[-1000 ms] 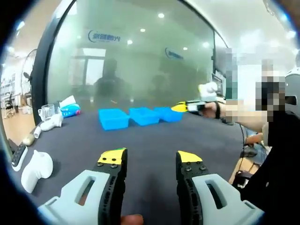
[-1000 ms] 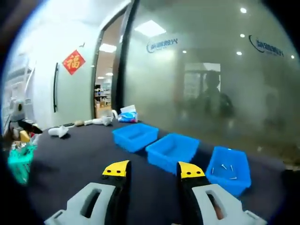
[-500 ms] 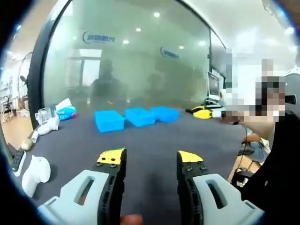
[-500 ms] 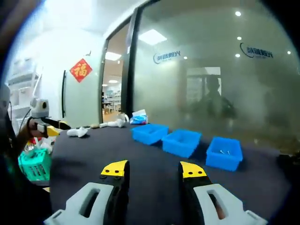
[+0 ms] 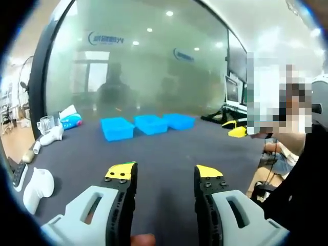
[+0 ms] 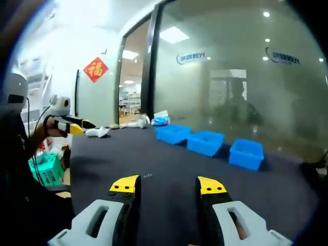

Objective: Sort the screws, nuts, and washers into the corresponding bins

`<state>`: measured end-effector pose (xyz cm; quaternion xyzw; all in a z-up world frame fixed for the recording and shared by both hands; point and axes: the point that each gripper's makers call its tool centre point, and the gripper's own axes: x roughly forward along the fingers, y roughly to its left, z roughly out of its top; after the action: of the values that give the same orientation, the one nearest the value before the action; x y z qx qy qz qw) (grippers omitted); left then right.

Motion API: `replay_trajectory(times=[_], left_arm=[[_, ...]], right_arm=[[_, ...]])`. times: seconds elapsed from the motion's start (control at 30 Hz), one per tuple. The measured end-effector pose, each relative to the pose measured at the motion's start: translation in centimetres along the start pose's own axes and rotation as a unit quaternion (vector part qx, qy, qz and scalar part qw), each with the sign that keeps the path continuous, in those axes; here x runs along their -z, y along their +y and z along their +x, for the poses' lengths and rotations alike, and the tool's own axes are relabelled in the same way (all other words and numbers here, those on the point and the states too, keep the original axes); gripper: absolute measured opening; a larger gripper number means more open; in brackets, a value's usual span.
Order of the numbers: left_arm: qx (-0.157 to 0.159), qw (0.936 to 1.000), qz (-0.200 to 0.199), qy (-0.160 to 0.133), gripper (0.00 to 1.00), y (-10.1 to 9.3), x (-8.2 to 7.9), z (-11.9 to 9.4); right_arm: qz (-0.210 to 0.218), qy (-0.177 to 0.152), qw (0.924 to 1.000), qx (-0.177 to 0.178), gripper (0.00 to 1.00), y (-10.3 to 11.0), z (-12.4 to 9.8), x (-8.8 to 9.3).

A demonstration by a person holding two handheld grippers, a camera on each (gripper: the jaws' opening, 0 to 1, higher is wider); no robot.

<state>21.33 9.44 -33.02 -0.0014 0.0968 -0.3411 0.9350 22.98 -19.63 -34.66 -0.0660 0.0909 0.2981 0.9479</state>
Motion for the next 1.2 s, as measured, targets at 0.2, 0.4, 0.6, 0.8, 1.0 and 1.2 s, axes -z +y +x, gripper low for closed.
replay_trajectory(times=[0.2,0.4,0.6,0.8,1.0,1.2], left_arm=[[0.0,1.0,-0.001,0.0,0.43,0.0,0.1,-0.1],[0.002,0.9999,0.011,0.004,0.43,-0.2,-0.2,0.0],[0.014,0.9996,0.018,0.016,0.43,-0.9,0.2,0.2],[0.016,0.9994,0.022,0.024,0.43,-1.0,0.4,0.3],[0.021,0.9989,0.027,0.031,0.43,-1.4,0.7,0.3],[0.022,0.9989,0.025,0.033,0.43,-1.5,0.9,0.3]], right_arm=[[-0.011,0.015,0.9998,-0.007,0.39,0.2,0.0,0.5],[-0.018,0.037,0.9986,-0.034,0.36,0.9,0.2,0.7],[-0.032,0.067,0.9955,-0.059,0.35,1.1,0.4,1.0],[-0.054,0.106,0.9883,-0.095,0.34,1.4,1.1,1.3],[-0.091,0.14,0.9783,-0.122,0.32,1.5,2.4,1.5],[-0.123,0.178,0.9646,-0.151,0.32,1.7,3.7,1.4]])
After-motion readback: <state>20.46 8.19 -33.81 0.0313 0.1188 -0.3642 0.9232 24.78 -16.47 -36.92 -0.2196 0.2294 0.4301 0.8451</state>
